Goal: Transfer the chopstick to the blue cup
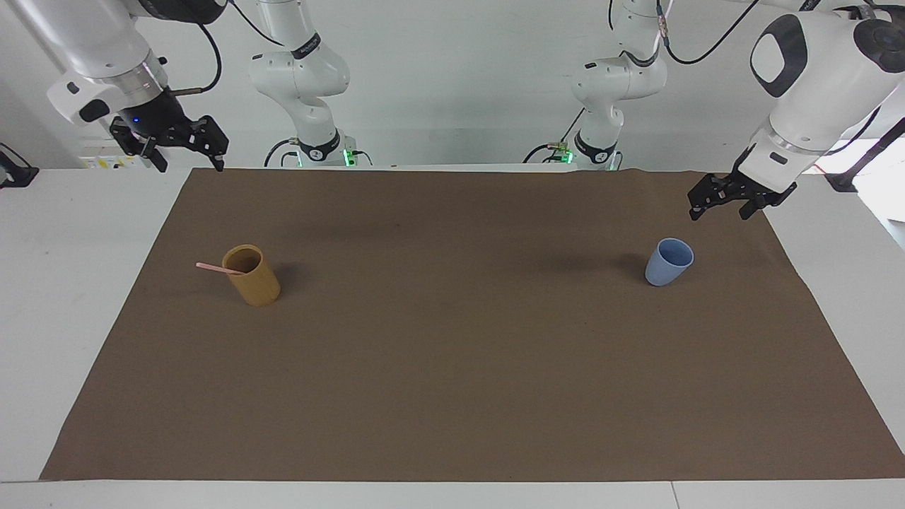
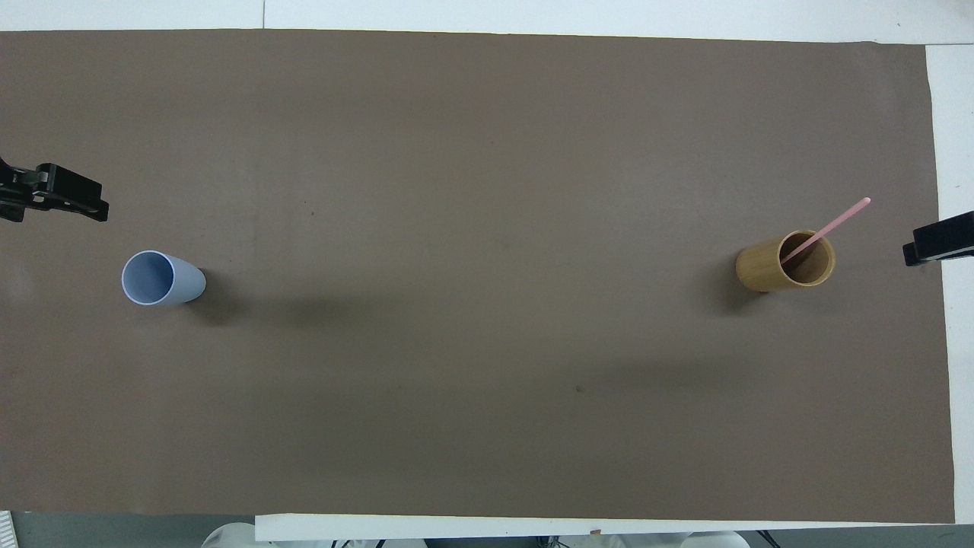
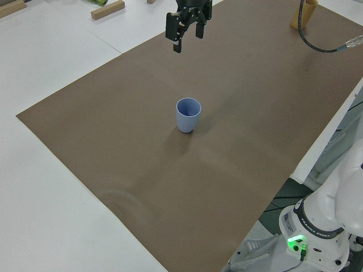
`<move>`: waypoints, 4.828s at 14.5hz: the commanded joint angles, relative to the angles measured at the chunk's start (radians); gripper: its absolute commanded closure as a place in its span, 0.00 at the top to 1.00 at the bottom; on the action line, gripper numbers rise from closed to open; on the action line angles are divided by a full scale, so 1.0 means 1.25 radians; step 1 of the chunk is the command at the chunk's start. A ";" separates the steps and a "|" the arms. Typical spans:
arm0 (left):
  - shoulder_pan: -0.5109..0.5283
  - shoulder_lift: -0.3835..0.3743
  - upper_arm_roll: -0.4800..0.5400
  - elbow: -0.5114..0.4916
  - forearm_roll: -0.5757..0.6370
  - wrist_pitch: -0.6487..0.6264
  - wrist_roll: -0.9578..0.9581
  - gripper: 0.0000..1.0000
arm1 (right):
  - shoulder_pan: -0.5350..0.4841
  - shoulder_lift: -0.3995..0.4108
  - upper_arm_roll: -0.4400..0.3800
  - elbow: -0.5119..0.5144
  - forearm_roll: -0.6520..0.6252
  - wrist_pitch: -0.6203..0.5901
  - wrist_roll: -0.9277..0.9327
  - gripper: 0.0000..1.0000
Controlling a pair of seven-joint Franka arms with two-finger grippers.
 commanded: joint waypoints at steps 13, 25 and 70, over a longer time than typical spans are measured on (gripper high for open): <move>0.004 -0.072 0.005 -0.165 0.000 0.136 0.105 0.99 | -0.001 -0.018 0.008 -0.030 0.011 0.001 0.012 1.00; 0.057 -0.095 0.010 -0.463 0.000 0.408 0.033 0.98 | 0.000 -0.019 0.009 -0.033 0.011 -0.002 0.011 1.00; -0.600 0.159 0.002 -0.186 -0.096 0.389 -0.727 0.09 | -0.080 0.044 0.008 -0.378 0.097 0.609 0.069 0.88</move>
